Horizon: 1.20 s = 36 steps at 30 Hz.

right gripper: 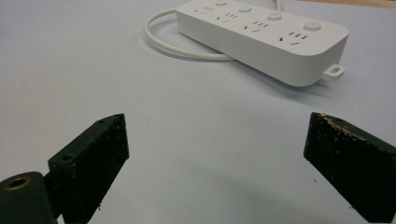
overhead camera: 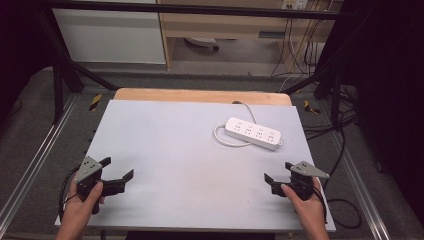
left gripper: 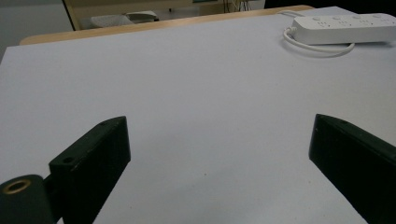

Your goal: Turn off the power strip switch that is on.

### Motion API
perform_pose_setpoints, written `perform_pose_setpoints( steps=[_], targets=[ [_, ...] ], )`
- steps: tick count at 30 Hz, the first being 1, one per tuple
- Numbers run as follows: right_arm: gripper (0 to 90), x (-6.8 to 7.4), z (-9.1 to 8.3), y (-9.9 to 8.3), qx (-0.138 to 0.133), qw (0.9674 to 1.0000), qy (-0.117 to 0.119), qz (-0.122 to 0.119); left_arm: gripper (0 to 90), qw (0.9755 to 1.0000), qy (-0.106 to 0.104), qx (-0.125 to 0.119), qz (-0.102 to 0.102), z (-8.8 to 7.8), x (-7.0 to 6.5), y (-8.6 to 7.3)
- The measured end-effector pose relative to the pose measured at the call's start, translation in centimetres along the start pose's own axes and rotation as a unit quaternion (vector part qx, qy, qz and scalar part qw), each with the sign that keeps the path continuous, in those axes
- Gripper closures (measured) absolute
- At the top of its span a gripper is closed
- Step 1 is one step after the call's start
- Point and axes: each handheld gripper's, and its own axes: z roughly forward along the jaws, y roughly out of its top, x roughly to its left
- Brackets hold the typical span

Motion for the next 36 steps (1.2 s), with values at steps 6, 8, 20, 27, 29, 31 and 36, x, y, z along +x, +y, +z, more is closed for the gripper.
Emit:
perform_pose_setpoints(
  steps=[6, 8, 20, 27, 29, 31, 36],
  targets=[
    [7.1, 0.2, -0.1, 0.0, 0.006, 1.0000, 0.003, -0.001, 5.2, 1.0000, -0.001, 0.001, 0.000, 0.0, 0.0, 0.0],
    [7.0, 0.2, -0.1, 0.0, 0.007, 1.0000, 0.004, 0.000, 5.3, 1.0000, -0.001, 0.001, 0.001, 0.0, 0.0, 0.0],
    [4.3, 1.0, -0.3, 0.3, 0.009, 0.9998, 0.015, -0.004, 5.2, 1.0000, -0.001, 0.004, 0.004, 0.1, -0.1, -0.1],
    [10.0, 1.7, -1.3, 1.3, -0.011, 0.9999, -0.002, 0.000, 5.2, 1.0000, 0.000, 0.005, 0.005, 0.2, -0.2, -0.2],
    [8.4, 1.7, -1.5, 1.8, -0.023, 0.9997, -0.003, -0.001, 5.2, 0.9999, 0.000, 0.009, 0.008, 0.3, -0.3, -0.2],
    [6.1, 1.8, -1.5, 2.3, -0.029, 0.9996, -0.001, 0.005, 5.2, 0.9999, -0.001, 0.011, 0.008, 0.4, -0.3, -0.3],
    [3.3, 1.4, -0.8, 3.5, -0.021, 0.9997, -0.003, 0.015, 5.2, 0.9998, -0.003, 0.014, 0.010, 0.4, -0.4, -0.3]
  ],
)
